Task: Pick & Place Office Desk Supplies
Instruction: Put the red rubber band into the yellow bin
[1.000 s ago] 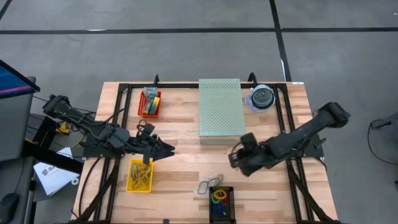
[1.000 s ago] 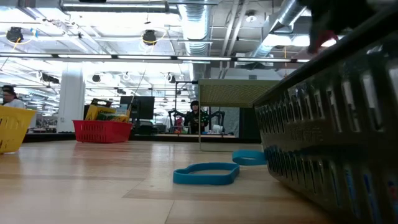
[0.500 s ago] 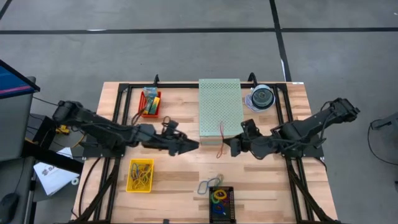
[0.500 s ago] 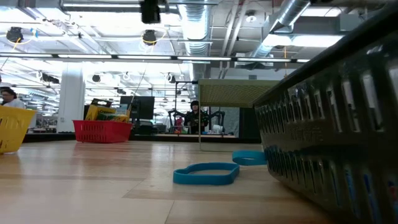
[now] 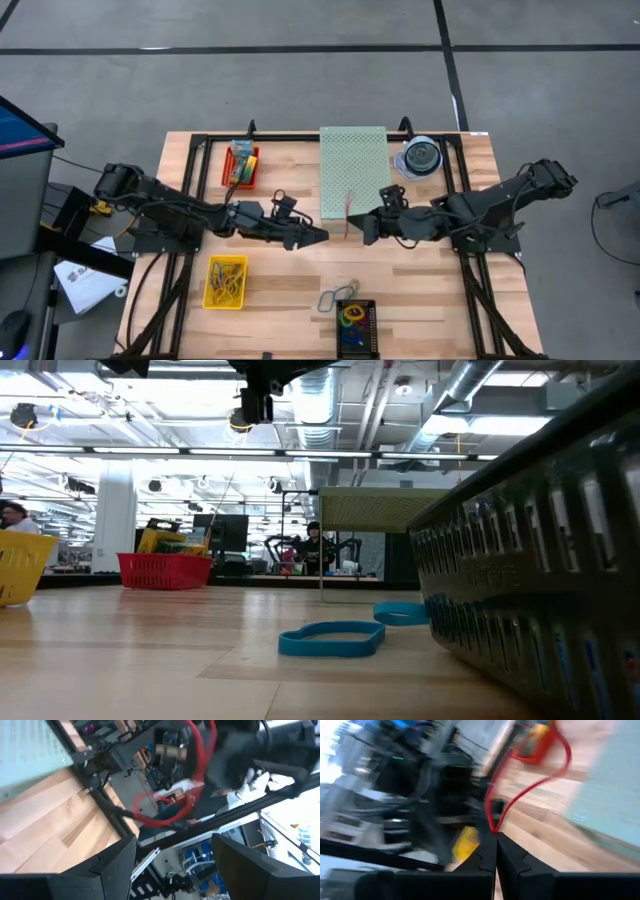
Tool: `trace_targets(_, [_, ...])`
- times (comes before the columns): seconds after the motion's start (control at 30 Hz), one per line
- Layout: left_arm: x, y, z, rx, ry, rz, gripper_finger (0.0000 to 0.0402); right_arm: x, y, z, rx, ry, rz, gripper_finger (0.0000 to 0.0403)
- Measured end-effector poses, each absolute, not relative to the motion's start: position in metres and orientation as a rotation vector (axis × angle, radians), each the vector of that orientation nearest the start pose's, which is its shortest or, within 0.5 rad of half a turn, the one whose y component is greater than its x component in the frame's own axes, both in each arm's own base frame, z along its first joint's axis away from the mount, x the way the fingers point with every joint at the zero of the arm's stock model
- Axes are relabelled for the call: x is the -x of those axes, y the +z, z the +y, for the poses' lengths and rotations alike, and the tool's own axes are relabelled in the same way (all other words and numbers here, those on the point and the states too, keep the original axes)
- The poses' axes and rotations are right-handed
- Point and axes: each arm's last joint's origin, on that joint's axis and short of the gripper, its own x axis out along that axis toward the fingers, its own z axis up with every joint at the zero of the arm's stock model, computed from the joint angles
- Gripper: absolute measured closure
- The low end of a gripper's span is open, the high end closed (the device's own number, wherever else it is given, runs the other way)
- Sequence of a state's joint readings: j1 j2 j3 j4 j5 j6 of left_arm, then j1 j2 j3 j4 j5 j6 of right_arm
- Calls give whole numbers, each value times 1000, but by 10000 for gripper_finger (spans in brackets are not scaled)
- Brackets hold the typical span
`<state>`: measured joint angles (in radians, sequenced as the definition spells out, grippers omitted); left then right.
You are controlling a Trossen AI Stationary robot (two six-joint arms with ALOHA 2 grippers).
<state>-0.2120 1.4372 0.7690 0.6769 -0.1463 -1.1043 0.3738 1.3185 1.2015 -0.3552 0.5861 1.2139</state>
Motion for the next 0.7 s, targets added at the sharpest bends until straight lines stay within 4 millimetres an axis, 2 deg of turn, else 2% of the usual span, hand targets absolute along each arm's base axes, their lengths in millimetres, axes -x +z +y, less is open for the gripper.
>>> trace_targets(0.23, [-312, 279, -54, 1064, -64, -20, 147, -294, 341, 81, -955, -412, 256, 403])
trace_targets(0.5, [-314, 280, -54, 1051, -38, 25, 148, -319, 359, 79, -874, -365, 275, 403])
trace_targets(0.6, [-314, 281, -54, 1052, -43, 16, 163, -326, 365, 76, -857, -357, 276, 403])
trace_targets(0.7, [-314, 282, -54, 1049, -45, 14, 201, -326, 367, 77, -854, -348, 283, 403])
